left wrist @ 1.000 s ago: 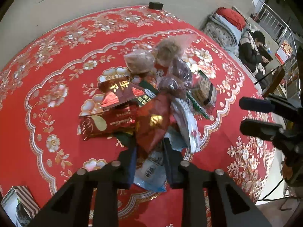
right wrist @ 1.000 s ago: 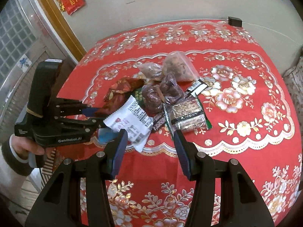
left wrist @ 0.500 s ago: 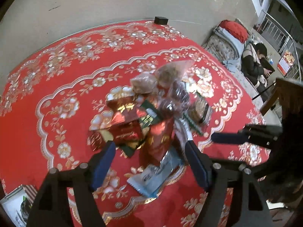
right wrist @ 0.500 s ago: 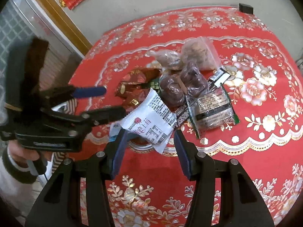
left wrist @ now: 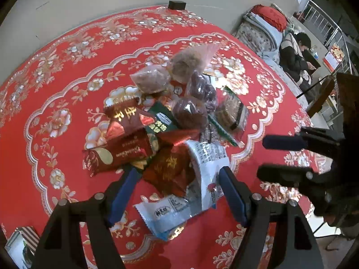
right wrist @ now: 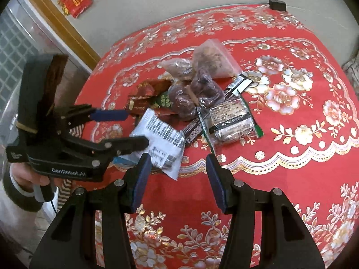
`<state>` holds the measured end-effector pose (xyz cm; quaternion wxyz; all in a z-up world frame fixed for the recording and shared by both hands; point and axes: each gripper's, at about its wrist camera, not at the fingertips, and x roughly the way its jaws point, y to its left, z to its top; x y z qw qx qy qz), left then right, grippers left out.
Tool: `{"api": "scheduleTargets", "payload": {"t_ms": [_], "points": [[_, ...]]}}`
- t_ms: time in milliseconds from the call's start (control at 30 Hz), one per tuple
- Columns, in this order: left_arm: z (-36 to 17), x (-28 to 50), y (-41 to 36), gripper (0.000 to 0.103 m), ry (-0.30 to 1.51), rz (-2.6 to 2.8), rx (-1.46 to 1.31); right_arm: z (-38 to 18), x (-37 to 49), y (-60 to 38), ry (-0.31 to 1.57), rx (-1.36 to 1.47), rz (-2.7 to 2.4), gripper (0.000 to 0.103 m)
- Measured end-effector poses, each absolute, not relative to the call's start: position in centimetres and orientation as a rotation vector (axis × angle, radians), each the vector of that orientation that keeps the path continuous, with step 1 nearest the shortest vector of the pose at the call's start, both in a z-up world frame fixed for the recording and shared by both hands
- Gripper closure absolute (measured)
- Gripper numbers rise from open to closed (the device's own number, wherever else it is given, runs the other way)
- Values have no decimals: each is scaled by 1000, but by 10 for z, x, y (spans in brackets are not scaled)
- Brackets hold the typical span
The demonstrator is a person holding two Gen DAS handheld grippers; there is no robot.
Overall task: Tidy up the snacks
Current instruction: 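Grasp the blue-white packet with the left tool while the right tool grasps a white bag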
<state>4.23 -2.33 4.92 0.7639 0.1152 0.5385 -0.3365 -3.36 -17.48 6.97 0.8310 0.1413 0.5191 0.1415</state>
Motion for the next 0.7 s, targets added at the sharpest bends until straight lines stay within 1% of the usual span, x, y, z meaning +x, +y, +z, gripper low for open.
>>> {"api": "scheduleTargets", "payload": {"t_ms": [100, 200, 367, 467, 500, 533, 700], "points": [[48, 34, -35, 27, 1191, -784, 227, 72, -30, -178, 1093, 288, 287, 52], [45, 19, -53, 28, 1173, -795, 297, 72, -27, -183, 1101, 292, 288, 51], [57, 21, -16, 28, 1171, -741, 217, 75, -27, -179, 1112, 239, 365, 51], [62, 22, 7, 27, 1162, -707, 233, 75, -27, -160, 1112, 91, 454, 50], [62, 21, 14, 27, 1160, -702, 238, 74, -27, -153, 1110, 24, 485, 47], [62, 20, 18, 27, 1162, -701, 247, 72, -26, -145, 1114, -44, 521, 46], [51, 10, 19, 27, 1183, -741, 332, 67, -23, -123, 1120, -297, 699, 46]]}}
